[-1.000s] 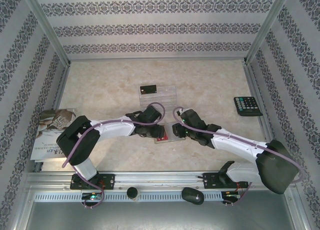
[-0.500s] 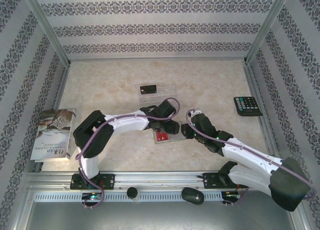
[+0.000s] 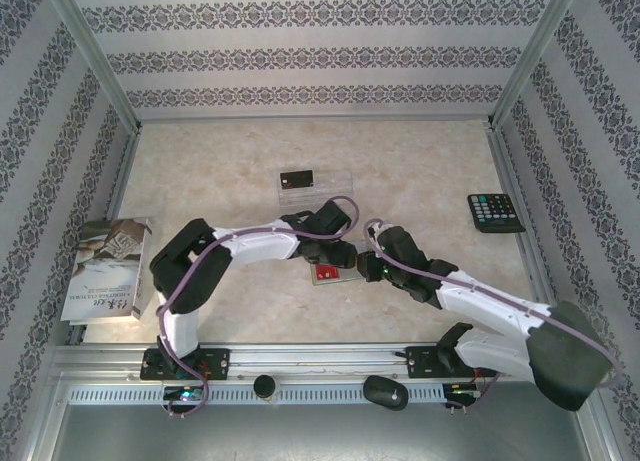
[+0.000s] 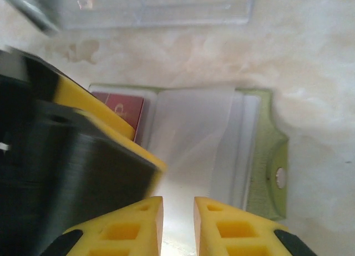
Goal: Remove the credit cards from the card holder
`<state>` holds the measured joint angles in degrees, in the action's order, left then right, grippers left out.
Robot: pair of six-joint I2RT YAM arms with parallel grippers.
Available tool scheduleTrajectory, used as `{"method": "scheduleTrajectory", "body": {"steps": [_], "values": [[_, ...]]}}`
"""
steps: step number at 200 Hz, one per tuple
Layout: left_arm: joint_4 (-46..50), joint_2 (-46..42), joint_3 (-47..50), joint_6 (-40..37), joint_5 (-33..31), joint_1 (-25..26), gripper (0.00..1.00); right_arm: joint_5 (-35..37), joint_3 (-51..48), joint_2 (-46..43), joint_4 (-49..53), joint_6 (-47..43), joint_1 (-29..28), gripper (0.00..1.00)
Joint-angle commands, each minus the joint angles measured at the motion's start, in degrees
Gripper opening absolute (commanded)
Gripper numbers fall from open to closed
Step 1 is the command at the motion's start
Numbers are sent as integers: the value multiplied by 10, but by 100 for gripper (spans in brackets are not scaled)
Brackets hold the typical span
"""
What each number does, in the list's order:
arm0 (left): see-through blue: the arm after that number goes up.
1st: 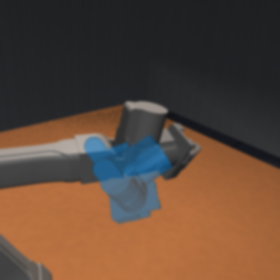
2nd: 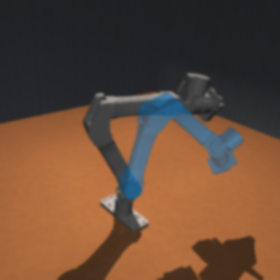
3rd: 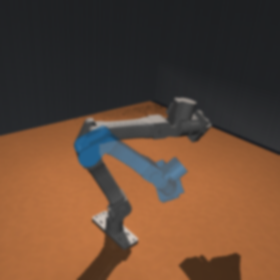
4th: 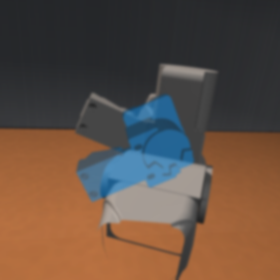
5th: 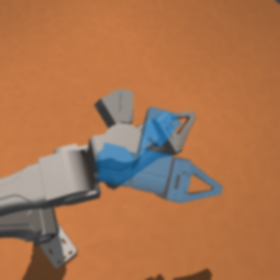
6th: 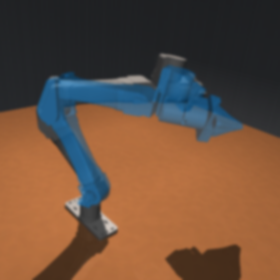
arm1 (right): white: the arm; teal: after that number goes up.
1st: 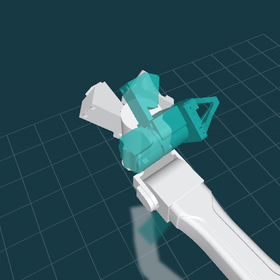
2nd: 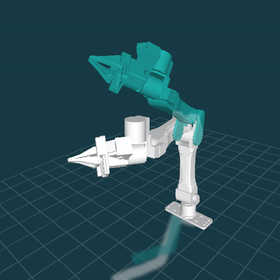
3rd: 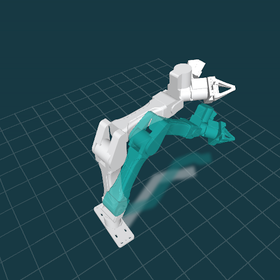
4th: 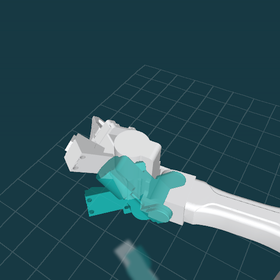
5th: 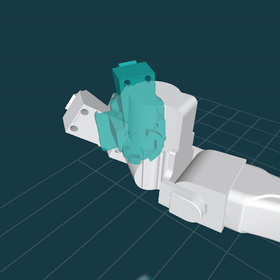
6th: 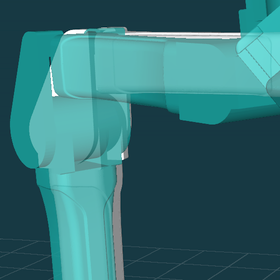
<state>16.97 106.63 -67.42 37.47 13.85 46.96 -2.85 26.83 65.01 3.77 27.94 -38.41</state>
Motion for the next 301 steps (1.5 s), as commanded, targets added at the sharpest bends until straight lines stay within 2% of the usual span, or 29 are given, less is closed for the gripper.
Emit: {"method": "scheduleTrajectory", "body": {"steps": [1,28,59,96,141,167,196,214,248,261,282,301], "values": [[-7,-62,42,2,-36,-24,53,-62,37,42,-38,-13,-8,21],[-21,-107,102,14,-48,-45,53,-82,71,107,-57,-16,-21,17],[-42,-127,151,12,-41,-58,53,-77,92,131,-56,-11,-21,15],[-84,-110,165,14,-22,-58,54,-62,104,181,-25,12,-11,8],[-91,-83,165,12,-37,-58,55,-14,83,220,-14,50,-1,7],[-108,-70,169,11,-25,-58,55,-7,80,245,-21,71,-2,6],[-131,-71,179,16,-13,-58,54,-1,82,237,-35,82,-12,6],[-114,-70,175,16,-22,-58,49,10,82,222,-38,87,-16,7],[-101,-74,176,9,-24,-58,48,25,84,183,-33,73,-18,8],[-93,-67,169,6,-23,-58,45,30,81,168,-34,70,-19,9],[-78,-54,157,1,-26,-58,44,25,71,137,-50,50,-20,13],[-60,-40,145,-8,-29,-58,44,-22,77,127,-59,24,-13,21]]}}
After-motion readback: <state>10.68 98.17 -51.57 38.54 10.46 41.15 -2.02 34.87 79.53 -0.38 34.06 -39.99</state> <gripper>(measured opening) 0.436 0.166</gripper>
